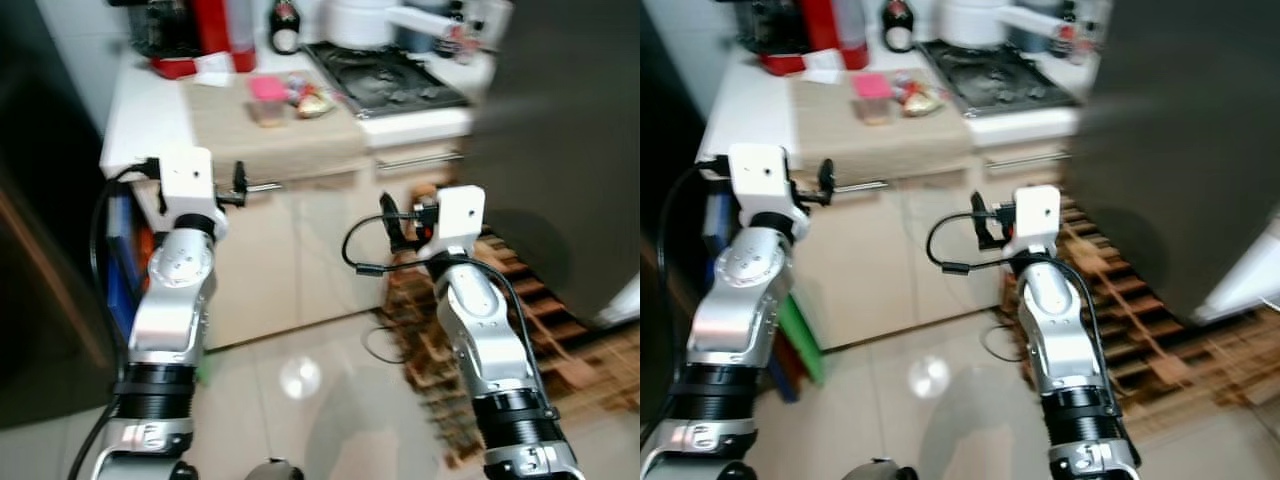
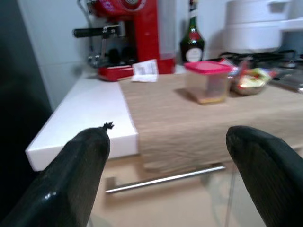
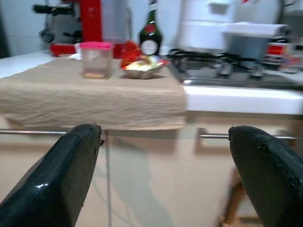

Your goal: Restocking fridge

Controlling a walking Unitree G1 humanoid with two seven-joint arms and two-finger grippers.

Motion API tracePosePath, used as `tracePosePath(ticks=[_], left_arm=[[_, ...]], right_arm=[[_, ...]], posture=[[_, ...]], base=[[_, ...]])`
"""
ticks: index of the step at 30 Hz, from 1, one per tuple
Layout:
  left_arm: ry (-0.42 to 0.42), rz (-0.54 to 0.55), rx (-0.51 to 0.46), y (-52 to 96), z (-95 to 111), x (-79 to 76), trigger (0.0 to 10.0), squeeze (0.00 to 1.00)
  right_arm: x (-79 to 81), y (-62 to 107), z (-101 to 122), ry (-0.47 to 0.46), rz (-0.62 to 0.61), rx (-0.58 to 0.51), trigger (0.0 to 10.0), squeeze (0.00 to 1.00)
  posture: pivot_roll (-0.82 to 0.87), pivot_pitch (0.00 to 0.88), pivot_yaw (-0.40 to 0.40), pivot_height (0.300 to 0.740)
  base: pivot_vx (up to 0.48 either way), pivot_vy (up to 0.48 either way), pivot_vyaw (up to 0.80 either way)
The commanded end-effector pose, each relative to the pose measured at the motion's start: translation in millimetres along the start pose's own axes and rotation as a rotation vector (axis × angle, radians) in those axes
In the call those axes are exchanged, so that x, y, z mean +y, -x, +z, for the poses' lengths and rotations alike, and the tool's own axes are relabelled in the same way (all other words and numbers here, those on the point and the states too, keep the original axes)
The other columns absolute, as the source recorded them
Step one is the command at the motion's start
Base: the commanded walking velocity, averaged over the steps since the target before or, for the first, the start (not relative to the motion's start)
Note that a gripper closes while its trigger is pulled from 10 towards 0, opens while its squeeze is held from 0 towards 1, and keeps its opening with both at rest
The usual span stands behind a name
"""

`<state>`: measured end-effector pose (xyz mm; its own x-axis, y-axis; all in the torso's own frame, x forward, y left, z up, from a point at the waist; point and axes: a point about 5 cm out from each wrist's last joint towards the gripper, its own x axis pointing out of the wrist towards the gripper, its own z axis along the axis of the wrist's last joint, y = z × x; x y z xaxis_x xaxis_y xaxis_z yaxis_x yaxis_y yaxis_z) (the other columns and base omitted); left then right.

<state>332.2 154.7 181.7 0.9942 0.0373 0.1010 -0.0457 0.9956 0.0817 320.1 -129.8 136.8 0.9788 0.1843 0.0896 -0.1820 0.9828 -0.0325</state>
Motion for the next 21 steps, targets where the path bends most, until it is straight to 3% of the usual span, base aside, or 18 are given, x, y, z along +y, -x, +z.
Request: tracePosePath(ticks=[1,10,11,17,21], left_arm=[[0.000,-0.013,-0.016,-0.9,4.2,-4.8,10.0,0.00],[-0.020,-0.031,-0.017,-0.1,4.9,-6.2,10.0,0.00],[-0.039,-0.039,-0.025,-0.1,5.8,-6.8,10.0,0.00],[-0.041,-0.093,-0.059,0.0,12.3,-12.2,10.0,0.00],[-0.028,-0.083,-0.060,0.8,12.3,-10.8,10.0,0.00]], right_arm=[[-4.7,0.4,1.7,0.016,-0.007,0.000,10.0,0.53],[-6.8,-0.7,-1.5,0.004,-0.038,0.023,10.0,0.51],[-8.1,-0.9,-1.8,0.007,-0.049,0.023,10.0,0.45],[-10.4,-1.2,7.9,0.040,-0.084,-0.036,10.0,0.45],[-12.1,-1.3,8.0,0.030,-0.111,-0.030,10.0,0.47]], posture=[[0.03,0.000,0.010,0.740],[0.04,0.000,0.010,0.740],[0.04,0.000,0.009,0.740],[0.04,0.000,0.008,0.740],[0.04,0.000,0.005,0.740]], base=[[0.480,0.000,0.63],[0.480,0.000,0.48],[0.480,0.000,0.00],[0.000,0.000,0.00],[0.000,0.000,-0.78]])
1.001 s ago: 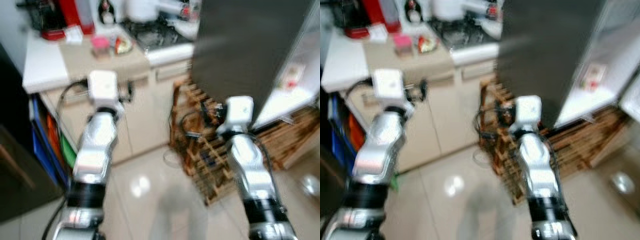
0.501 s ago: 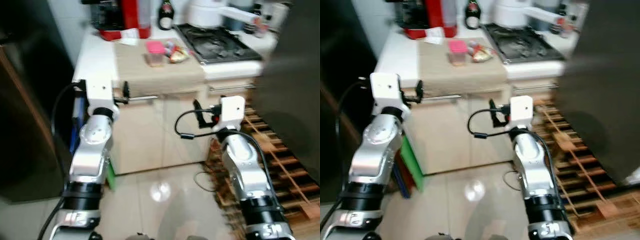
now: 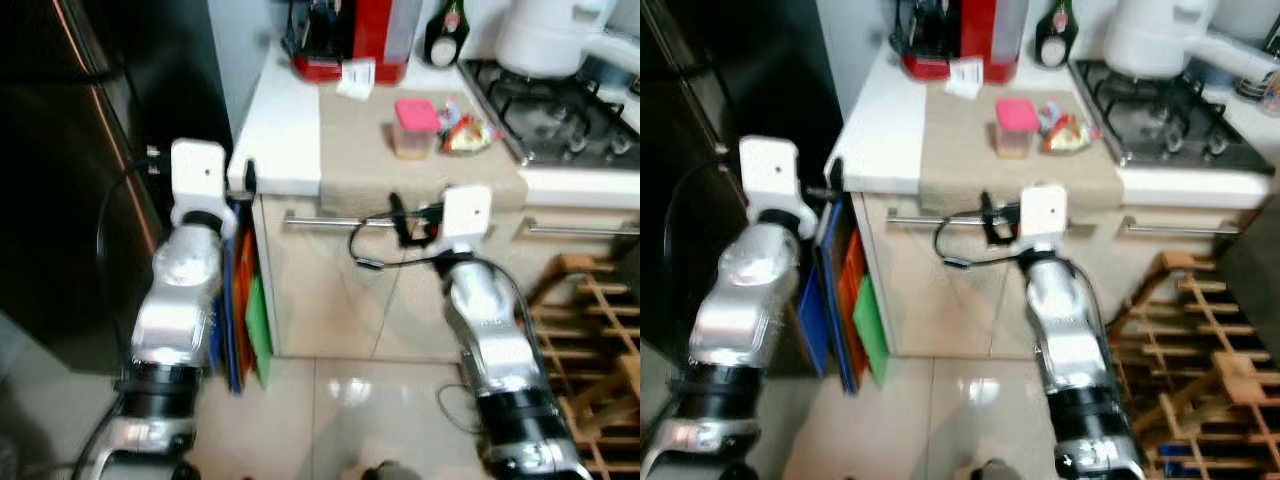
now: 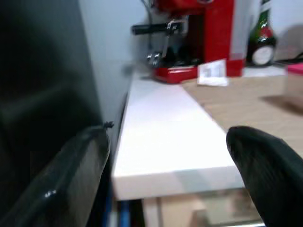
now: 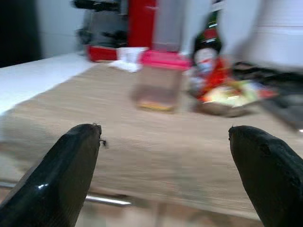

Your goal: Restocking fridge

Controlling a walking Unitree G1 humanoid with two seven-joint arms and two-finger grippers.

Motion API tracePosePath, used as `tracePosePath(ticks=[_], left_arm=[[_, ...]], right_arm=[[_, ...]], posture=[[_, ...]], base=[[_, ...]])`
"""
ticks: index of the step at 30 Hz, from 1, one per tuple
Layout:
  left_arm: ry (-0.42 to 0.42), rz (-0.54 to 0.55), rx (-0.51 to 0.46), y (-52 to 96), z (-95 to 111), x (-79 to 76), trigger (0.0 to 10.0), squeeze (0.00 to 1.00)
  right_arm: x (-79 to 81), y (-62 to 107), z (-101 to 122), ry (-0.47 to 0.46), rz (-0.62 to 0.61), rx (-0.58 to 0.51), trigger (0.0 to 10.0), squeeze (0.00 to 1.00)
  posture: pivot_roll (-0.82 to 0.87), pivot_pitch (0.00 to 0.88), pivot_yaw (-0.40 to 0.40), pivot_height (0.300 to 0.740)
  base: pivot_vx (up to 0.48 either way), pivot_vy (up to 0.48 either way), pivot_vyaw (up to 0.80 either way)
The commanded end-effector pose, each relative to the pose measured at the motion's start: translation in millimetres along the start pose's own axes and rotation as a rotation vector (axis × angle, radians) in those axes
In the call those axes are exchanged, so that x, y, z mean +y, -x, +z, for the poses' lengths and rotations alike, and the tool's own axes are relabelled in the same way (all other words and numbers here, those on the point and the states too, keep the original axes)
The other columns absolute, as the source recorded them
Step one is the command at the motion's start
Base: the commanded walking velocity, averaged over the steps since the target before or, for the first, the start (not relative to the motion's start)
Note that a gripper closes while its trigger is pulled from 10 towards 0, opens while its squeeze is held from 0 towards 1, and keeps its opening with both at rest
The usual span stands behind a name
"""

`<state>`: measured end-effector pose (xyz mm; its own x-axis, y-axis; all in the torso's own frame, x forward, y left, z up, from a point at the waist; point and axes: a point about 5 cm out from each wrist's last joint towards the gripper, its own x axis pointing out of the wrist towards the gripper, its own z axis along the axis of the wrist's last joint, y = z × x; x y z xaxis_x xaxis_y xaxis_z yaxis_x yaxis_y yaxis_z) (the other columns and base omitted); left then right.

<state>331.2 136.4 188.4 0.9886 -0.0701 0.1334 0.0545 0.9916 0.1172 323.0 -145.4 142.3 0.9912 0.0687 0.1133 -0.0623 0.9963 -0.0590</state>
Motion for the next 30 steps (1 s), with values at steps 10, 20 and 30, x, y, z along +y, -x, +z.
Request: tracePosePath(ticks=[10,20,30], left_arm=[[0.007,0.058,-0.027,-1.2,5.7,7.4,10.0,0.00],[0.021,0.081,-0.080,-3.8,16.4,8.1,10.0,0.00],[0.023,0.099,-0.076,-1.1,14.8,9.1,10.0,0.00]], right_arm=[[5.7,-3.6,6.3,-0.032,0.022,-0.018,10.0,0.45],[4.1,-5.5,13.7,-0.069,0.016,-0.039,10.0,0.45],[10.4,-4.7,13.5,-0.076,0.055,-0.035,10.0,0.45]], posture=[[0.03,0.000,-0.008,0.740],[0.02,0.000,-0.003,0.740],[0.03,0.000,-0.007,0.740]], base=[[0.000,0.000,-0.16],[0.476,0.000,0.00],[0.472,0.000,0.00]])
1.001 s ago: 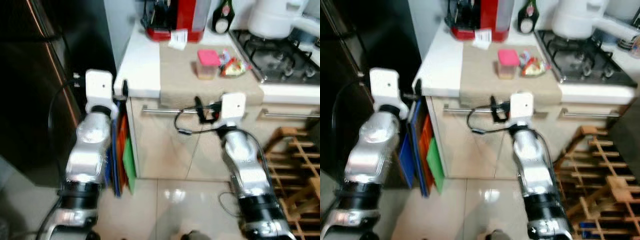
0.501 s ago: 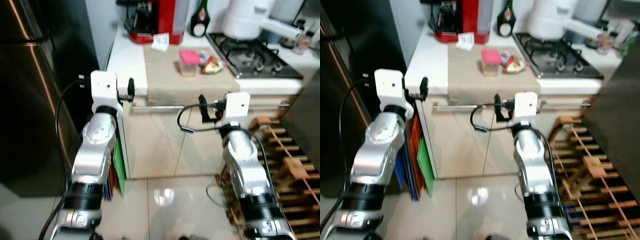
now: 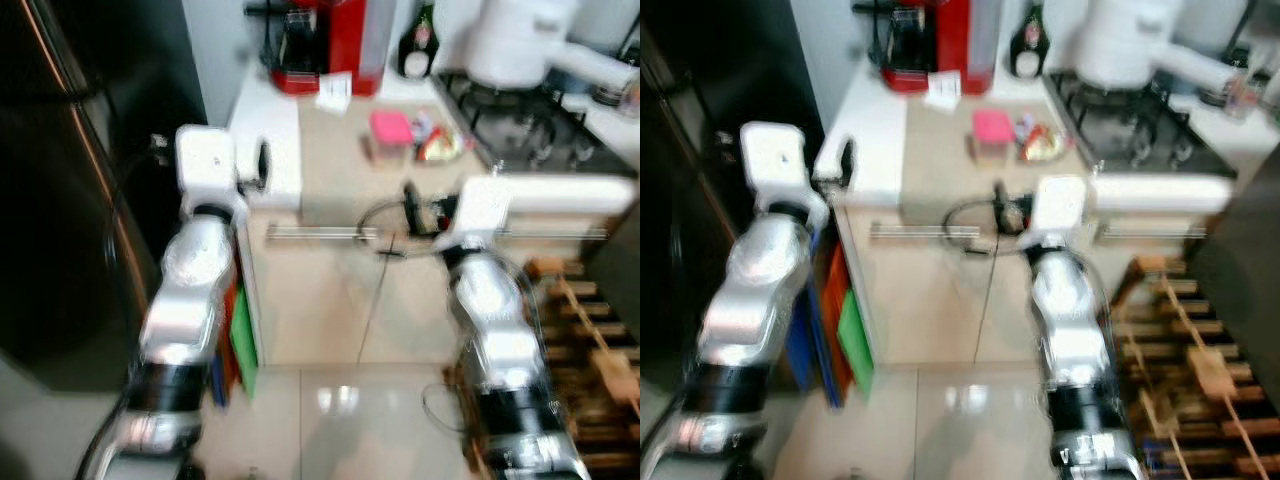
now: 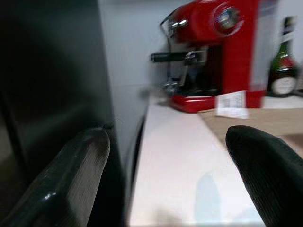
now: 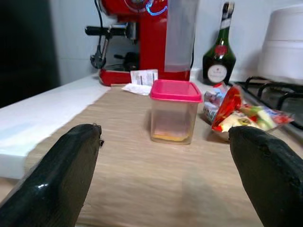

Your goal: Restocking fridge

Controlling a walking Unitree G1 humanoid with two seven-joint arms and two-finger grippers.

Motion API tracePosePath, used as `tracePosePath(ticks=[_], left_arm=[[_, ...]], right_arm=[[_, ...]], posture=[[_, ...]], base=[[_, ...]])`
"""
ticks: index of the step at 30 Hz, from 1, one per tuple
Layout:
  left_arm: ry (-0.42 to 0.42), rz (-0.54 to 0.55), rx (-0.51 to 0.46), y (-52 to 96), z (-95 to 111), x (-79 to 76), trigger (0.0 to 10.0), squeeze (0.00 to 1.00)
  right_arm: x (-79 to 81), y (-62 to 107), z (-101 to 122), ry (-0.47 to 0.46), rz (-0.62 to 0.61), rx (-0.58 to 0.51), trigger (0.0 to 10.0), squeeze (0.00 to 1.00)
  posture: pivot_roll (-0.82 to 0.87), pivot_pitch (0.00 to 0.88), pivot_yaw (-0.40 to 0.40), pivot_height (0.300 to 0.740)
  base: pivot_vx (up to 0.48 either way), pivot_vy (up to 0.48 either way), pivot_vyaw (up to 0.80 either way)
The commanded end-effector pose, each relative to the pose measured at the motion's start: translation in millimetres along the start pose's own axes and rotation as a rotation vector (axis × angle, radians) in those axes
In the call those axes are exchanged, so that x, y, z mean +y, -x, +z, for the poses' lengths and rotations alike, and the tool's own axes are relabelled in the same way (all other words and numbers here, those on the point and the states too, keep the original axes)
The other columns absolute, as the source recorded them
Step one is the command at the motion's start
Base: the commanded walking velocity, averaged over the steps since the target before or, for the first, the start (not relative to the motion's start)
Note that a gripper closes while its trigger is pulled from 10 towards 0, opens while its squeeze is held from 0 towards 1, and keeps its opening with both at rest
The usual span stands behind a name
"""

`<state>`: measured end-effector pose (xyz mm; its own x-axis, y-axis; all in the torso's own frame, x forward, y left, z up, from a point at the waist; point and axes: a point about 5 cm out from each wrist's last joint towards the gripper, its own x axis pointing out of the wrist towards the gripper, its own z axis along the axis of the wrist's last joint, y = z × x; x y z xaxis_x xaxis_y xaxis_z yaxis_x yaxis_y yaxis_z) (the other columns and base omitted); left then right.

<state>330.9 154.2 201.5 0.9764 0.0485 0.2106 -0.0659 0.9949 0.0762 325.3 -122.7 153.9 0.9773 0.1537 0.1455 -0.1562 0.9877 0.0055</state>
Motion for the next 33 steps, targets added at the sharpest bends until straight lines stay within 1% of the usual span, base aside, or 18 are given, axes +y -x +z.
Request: tracePosePath(ticks=[1,2,3,6,8,12,14,15,16,17,18,20,22,24,26,27,29,33], left_arm=[[0.009,-0.024,-0.015,0.7,4.4,-10.0,10.0,0.00],[0.009,-0.023,-0.017,1.0,4.8,-9.8,10.0,0.00],[0.009,-0.023,-0.017,1.0,4.8,-9.8,10.0,0.00],[0.008,-0.024,-0.022,1.7,5.9,-9.7,10.0,0.00],[0.021,-0.009,-0.054,1.0,11.4,-6.8,10.0,0.00],[0.024,-0.014,-0.042,1.2,10.0,-9.0,10.0,0.00],[0.025,-0.015,-0.040,1.3,9.7,-9.4,10.0,0.00],[0.024,-0.017,-0.040,1.6,9.6,-9.7,10.0,0.00],[0.024,-0.019,-0.040,1.8,9.6,-10.5,10.0,0.00],[0.017,-0.018,-0.052,2.3,10.8,-10.5,10.0,0.00],[0.001,-0.013,-0.062,2.9,12.0,-10.3,10.0,0.00],[0.007,-0.014,-0.068,3.8,12.7,-9.9,10.0,0.00],[0.020,-0.016,-0.064,4.6,12.4,-8.5,10.0,0.00],[0.022,-0.015,-0.063,4.7,12.4,-8.2,10.0,0.00],[0.022,-0.021,-0.061,6.0,12.3,-7.6,10.0,0.00],[0.022,-0.021,-0.061,6.0,12.3,-7.6,10.0,0.00],[0.019,-0.030,-0.057,6.7,12.0,-7.8,10.0,0.00],[0.012,-0.043,-0.054,8.4,11.7,-8.2,10.0,0.00]], right_arm=[[-8.8,-0.8,11.4,0.004,-0.020,-0.036,10.0,0.45],[-7.6,-2.6,18.6,0.006,-0.018,-0.061,10.0,0.45],[-7.6,-2.6,18.6,0.006,-0.018,-0.061,10.0,0.45],[-7.5,-8.2,40.2,0.009,-0.024,-0.135,10.0,0.45],[-9.3,-14.5,64.2,0.006,-0.033,-0.206,10.0,0.45],[-9.8,-20.5,78.9,0.003,-0.029,-0.241,10.0,0.44],[-9.7,-21.7,80.9,0.004,-0.026,-0.243,10.0,0.44],[-9.5,-24.3,83.2,0.002,-0.012,-0.240,10.0,0.21],[-9.8,-26.0,84.9,-0.001,-0.002,-0.238,10.0,0.21],[-10.9,-28.7,83.9,-0.031,0.002,-0.210,10.0,0.00],[-12.7,-30.9,82.1,-0.057,-0.009,-0.176,10.0,0.00],[-16.9,-32.2,76.8,-0.112,-0.052,-0.122,10.0,0.00],[-19.1,-30.8,69.1,-0.137,-0.084,-0.082,10.0,0.00],[-19.3,-30.4,67.8,-0.137,-0.088,-0.077,10.0,0.00],[-10.3,-27.6,59.8,-0.161,-0.049,-0.048,10.0,0.00],[-10.3,-27.6,59.8,-0.161,-0.049,-0.048,10.0,0.00],[-2.8,-27.0,50.6,-0.193,-0.005,0.012,10.0,0.00],[-1.4,-25.1,47.2,-0.207,-0.002,0.053,10.0,0.00]], posture=[[0.03,0.000,-0.010,0.740],[0.03,0.000,-0.010,0.740],[0.03,0.000,-0.010,0.740],[0.03,0.000,-0.013,0.740],[0.03,0.000,-0.018,0.740],[0.03,0.000,-0.020,0.740],[0.03,0.000,-0.020,0.740],[0.03,0.000,-0.020,0.740],[0.04,0.000,-0.023,0.740],[0.04,0.000,-0.024,0.740],[0.04,0.000,-0.027,0.740],[0.05,0.000,-0.028,0.740],[0.05,0.000,-0.029,0.740],[0.05,0.000,-0.029,0.740],[0.06,0.000,-0.026,0.740],[0.06,0.000,-0.026,0.740],[0.07,0.000,-0.025,0.740],[0.07,0.000,-0.023,0.740]], base=[[0.454,0.000,0.00],[0.454,0.000,0.00],[0.454,0.000,0.00],[0.451,0.000,0.00],[0.452,0.000,0.00],[0.450,0.000,0.00],[0.446,0.000,0.00],[0.446,0.000,0.00],[0.446,0.000,0.00],[0.446,0.000,0.00],[0.442,0.000,0.00],[0.000,0.000,0.00],[0.000,0.000,0.00],[0.000,0.000,0.00],[0.000,0.000,0.00],[0.000,0.000,0.00],[0.000,0.000,0.00],[0.000,0.000,0.00]])
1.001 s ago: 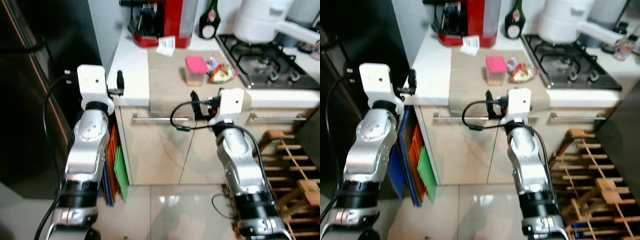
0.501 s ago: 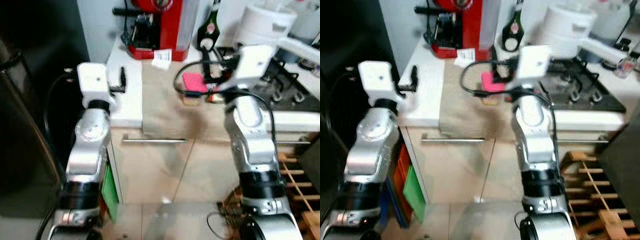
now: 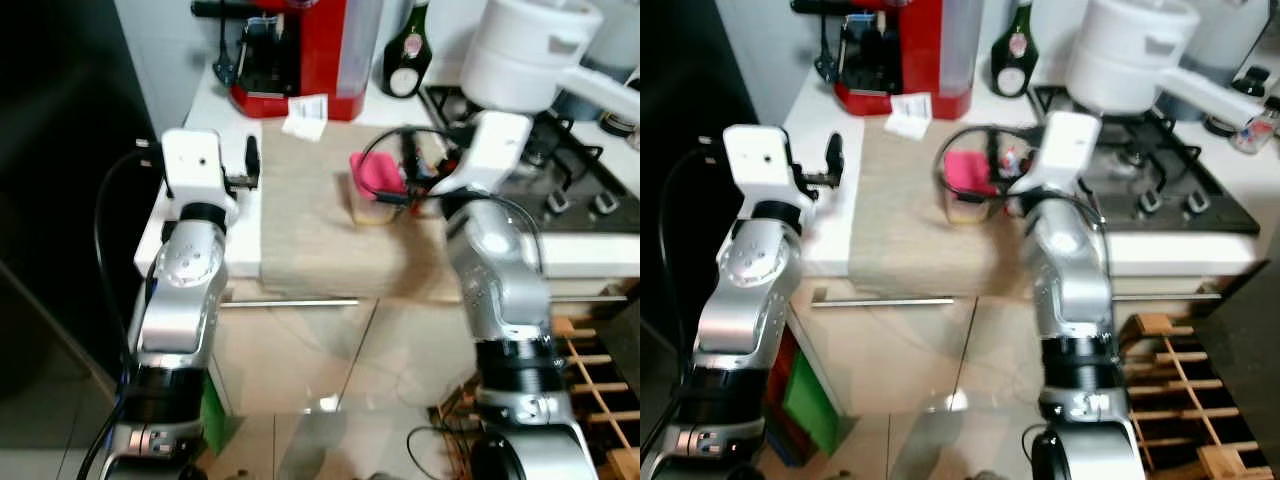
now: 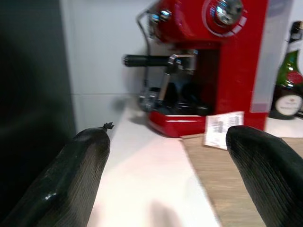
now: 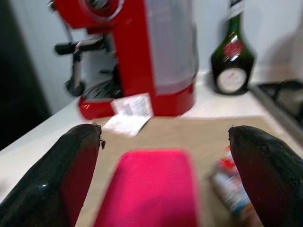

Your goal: Restocking fridge

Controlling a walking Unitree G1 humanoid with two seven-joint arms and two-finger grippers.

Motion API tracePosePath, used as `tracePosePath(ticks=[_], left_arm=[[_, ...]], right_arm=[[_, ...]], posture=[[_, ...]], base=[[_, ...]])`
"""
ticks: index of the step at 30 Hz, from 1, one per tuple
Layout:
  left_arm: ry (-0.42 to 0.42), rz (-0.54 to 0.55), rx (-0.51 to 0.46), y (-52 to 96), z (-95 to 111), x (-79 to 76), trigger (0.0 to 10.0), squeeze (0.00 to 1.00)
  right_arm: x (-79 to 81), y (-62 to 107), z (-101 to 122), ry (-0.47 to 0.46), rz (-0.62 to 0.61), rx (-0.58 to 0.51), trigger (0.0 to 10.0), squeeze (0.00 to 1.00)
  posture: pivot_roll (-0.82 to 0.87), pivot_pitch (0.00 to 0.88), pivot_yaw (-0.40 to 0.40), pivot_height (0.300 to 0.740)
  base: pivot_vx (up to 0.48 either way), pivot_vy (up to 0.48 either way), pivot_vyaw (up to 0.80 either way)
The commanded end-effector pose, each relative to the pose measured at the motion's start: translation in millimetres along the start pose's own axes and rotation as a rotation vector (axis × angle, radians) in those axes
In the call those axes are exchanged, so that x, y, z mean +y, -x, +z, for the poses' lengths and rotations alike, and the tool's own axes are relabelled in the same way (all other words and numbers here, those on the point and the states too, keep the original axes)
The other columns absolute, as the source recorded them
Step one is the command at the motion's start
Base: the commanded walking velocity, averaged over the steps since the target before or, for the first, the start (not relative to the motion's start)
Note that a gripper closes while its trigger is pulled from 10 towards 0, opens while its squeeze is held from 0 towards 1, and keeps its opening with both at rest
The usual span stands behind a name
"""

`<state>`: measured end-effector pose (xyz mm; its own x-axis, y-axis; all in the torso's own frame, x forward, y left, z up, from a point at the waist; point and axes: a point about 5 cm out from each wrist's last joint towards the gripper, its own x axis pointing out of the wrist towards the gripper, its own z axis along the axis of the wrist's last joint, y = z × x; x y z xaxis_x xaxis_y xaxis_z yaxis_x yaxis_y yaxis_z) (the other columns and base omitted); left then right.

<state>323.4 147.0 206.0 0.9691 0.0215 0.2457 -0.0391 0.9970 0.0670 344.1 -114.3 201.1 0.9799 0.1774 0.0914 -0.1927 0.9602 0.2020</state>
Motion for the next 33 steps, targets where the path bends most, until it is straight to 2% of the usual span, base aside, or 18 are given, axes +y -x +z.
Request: tracePosePath(ticks=[1,9,14,20,25,33], left_arm=[[-0.004,-0.020,-0.015,1.7,5.2,-1.7,10.0,0.00],[-0.042,-0.025,0.006,0.9,2.3,-0.5,10.0,0.00],[-0.046,-0.031,0.014,3.7,1.9,1.2,10.0,0.00],[-0.054,-0.025,0.015,3.7,2.7,3.6,10.0,0.00],[-0.055,-0.023,0.015,4.2,2.6,3.5,10.0,0.00],[-0.053,-0.021,0.015,4.9,2.9,3.7,10.0,0.00]], right_arm=[[-6.8,2.5,4.7,-0.008,-0.023,-0.003,10.0,0.00],[-5.3,9.6,-2.2,-0.036,-0.038,0.048,10.0,0.00],[-5.5,14.3,-14.4,-0.026,-0.063,0.126,10.0,0.00],[-3.3,15.7,-20.0,-0.008,-0.059,0.168,10.0,0.00],[-1.1,16.1,-18.2,0.012,-0.050,0.167,10.0,0.00],[6.0,18.7,-8.4,0.088,-0.020,0.109,10.0,0.00]], posture=[[0.07,0.000,-0.023,0.740],[0.06,0.000,-0.010,0.740],[0.07,0.000,-0.007,0.740],[0.07,0.000,-0.008,0.740],[0.07,0.000,-0.011,0.740],[0.08,0.000,-0.015,0.740]], base=[[0.000,0.000,0.00],[0.000,0.000,0.00],[0.000,0.000,0.00],[0.000,0.000,0.00],[0.000,0.000,0.00],[0.000,0.000,0.00]])
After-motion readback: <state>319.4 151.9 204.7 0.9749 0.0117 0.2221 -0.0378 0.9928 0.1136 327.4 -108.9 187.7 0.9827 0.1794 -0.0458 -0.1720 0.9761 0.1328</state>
